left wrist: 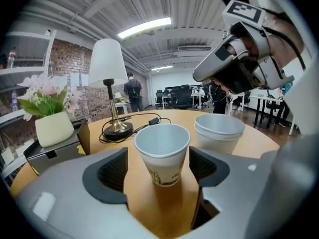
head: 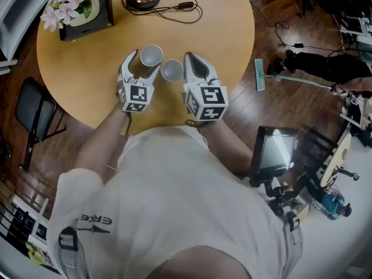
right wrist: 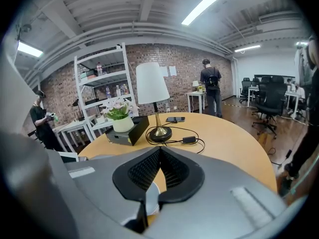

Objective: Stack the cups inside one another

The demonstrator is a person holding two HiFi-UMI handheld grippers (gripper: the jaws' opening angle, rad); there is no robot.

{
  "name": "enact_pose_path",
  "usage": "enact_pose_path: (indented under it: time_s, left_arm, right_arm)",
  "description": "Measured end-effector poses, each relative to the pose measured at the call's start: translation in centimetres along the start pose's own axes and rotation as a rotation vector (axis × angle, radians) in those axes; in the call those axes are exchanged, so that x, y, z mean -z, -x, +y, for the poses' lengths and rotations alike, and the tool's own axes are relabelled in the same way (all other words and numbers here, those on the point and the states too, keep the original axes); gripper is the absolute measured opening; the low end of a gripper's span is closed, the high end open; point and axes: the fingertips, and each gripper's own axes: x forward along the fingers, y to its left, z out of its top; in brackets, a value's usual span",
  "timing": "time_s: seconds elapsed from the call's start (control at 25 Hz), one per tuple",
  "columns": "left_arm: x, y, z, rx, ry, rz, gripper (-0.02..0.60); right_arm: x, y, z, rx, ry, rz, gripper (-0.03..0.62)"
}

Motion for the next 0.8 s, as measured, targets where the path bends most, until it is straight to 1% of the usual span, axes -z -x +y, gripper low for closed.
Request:
enact_pose_path:
  time_s: [0.16,0.2,0.24,0.56,0.8]
  left_arm:
    - [-0.2,-0.7,0.1,-0.004,-0.005,-0.01,0.367]
    - [-0.2,-0.7,0.1,-0.008,-0.004,-0.013,0.353]
    - [-0.3,-0.7,0.3,-0.016,-0.002,-0.015,0.327]
    - [-0.8,-0.4,1.6,-0.055,0.016,-0.038,0.321]
    - [-2.8,1.2,2.5,-0.091,0.014,-0.078,0.319]
  right_arm:
    - [0.1,-0.3,-0.2,0.003,-0.002,0.002,0.014]
    - [0.1,-0.2,-0.2,0.003,-0.003,0.003,0.014]
    - [0.1,-0.2,-0.3,0.004,-0.004,0.003,0.014]
    - [0.1,-0.2,-0.1,0.002,-0.003,0.002,0.014]
    - [-0.8,0.9,0.3,-0.005,0.007,-0.027,0.014]
